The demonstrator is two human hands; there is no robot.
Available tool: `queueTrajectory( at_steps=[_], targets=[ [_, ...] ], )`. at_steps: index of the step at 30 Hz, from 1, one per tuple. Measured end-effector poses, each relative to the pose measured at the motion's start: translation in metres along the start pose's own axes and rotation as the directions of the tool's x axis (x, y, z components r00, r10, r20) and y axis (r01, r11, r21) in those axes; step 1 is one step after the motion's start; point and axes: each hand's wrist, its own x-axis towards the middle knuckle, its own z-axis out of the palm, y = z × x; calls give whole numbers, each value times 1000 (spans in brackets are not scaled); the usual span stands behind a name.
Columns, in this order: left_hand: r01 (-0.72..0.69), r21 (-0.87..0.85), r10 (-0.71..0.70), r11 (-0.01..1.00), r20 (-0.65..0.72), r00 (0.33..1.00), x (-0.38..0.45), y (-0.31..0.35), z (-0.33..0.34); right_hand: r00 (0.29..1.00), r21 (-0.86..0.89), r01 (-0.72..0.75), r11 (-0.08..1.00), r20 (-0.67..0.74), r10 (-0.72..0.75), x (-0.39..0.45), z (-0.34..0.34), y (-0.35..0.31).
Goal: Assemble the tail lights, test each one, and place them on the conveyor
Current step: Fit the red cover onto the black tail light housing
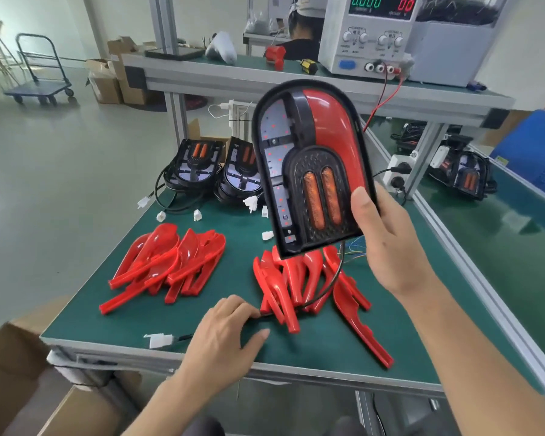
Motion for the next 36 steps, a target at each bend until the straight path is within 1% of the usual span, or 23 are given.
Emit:
queueTrajectory(
  at_steps=[2, 5, 7, 10, 13, 16, 18, 20, 24, 26, 30, 33, 35, 36],
  targets=[
    [-16, 91, 15, 996, 17, 1000, -3, 1, 4, 1000, -6, -3, 1000, -4, 3, -2, 0, 1],
    [-15, 182, 17, 983, -13, 1000, 1, 6, 11, 1000, -54, 25, 998, -16, -25, -5, 6, -1],
    [20, 193, -13, 981, -36, 999, 10, 14, 17, 998, -89, 41, 995, -33, -44, -7, 7, 1],
    [95, 198, -87, 975, -47, 995, 23, 26, 27, 998, -63, 36, 997, -55, -39, -9, 1, 8],
    [111, 120, -104, 987, -65, 992, 30, 28, 34, 994, -46, 49, 998, -96, -53, -10, -8, 8],
    [138, -74, -143, 988, -79, 986, 35, 23, 33, 989, -28, 75, 997, -128, -78, -12, -17, 6],
    [168, -159, -177, 973, -45, 983, 38, 20, 32, 986, -10, 63, 998, -157, -63, -14, -23, 6],
    [169, -182, -178, 969, -33, 983, 42, 17, 32, 981, 15, 71, 997, -181, -67, -18, -28, 4],
    [174, -201, -182, 964, -20, 983, 48, 12, 35, 972, 18, 130, 991, -201, -124, -25, -35, 0],
    [170, -192, -178, 966, -26, 984, 50, 9, 36, 971, 37, 126, 991, -208, -115, -29, -38, -1],
    [149, -197, -156, 969, -24, 987, 46, 6, 35, 972, 36, 64, 997, -230, -54, -37, -38, -2],
    [84, -232, -108, 969, -92, 990, 42, 6, 33, 972, -40, 34, 999, -232, -42, -41, -36, 6],
    [37, -244, -67, 969, -116, 991, 39, 6, 31, 975, -57, -31, 998, -221, 17, -42, -31, 17],
    [28, -246, -56, 969, -105, 993, 37, 6, 30, 973, -32, -81, 996, -220, 72, -44, -28, 23]
  ],
)
